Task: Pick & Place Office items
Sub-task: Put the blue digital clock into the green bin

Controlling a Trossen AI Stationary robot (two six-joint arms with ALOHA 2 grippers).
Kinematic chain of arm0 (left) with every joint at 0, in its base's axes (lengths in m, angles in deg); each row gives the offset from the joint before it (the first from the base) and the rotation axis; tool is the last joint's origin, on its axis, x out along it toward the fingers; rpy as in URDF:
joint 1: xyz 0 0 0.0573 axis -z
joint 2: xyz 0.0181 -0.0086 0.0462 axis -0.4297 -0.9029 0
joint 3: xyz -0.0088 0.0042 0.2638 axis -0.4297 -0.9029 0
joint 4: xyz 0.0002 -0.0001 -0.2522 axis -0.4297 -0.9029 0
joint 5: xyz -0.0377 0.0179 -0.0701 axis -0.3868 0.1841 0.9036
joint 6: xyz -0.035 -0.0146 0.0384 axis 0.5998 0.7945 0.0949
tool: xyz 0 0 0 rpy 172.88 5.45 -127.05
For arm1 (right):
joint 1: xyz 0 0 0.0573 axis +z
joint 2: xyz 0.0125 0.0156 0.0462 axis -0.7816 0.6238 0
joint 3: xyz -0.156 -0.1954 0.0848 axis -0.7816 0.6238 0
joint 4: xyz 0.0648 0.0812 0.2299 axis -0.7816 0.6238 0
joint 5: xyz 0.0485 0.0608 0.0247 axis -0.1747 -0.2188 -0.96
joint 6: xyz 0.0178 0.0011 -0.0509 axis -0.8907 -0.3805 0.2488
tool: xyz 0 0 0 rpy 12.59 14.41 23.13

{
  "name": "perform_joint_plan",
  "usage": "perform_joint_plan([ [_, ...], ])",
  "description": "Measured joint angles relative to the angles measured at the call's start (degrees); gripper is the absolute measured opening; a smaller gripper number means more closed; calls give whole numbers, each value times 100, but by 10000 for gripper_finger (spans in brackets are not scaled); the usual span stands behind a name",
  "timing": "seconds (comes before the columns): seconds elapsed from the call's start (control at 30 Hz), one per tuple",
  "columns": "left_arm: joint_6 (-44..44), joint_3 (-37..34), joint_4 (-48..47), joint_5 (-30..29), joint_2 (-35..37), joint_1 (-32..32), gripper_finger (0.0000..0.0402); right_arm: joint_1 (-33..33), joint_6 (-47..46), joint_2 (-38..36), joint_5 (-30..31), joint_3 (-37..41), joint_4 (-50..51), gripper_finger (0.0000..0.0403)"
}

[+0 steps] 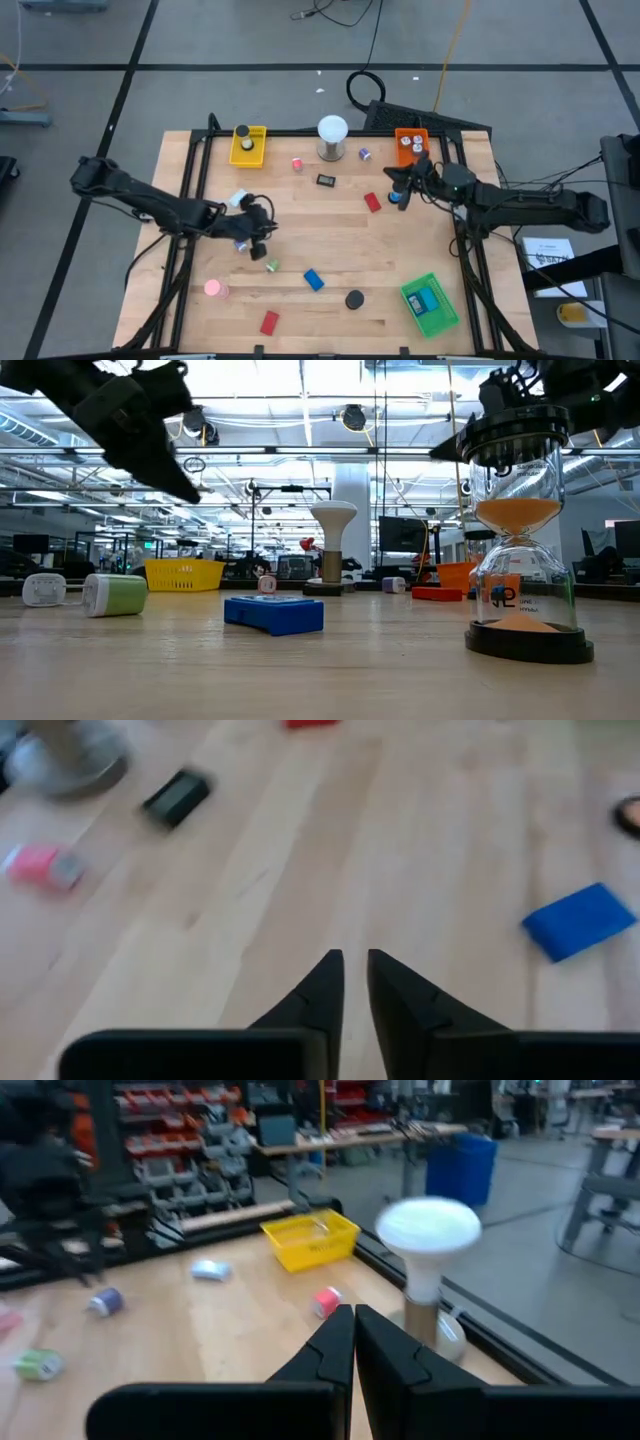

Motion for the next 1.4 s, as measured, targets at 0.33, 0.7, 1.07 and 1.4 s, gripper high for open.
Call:
perform_joint_plan([
  [0.33,2149,-2,-2689,-681,245,-429,145,208,1,0,4,0,-59,6],
  [0.7,849,-356,-2107,242,287,-2204,230,208,21,2,1,0,-53,6],
  [1.07,-614,-476,-259,1471,287,-1810,165,208,109,4,1,61,-61,6],
  [1.4,-774,-476,830,1434,-282,-351,55,208,108,4,-1,61,-147,6],
])
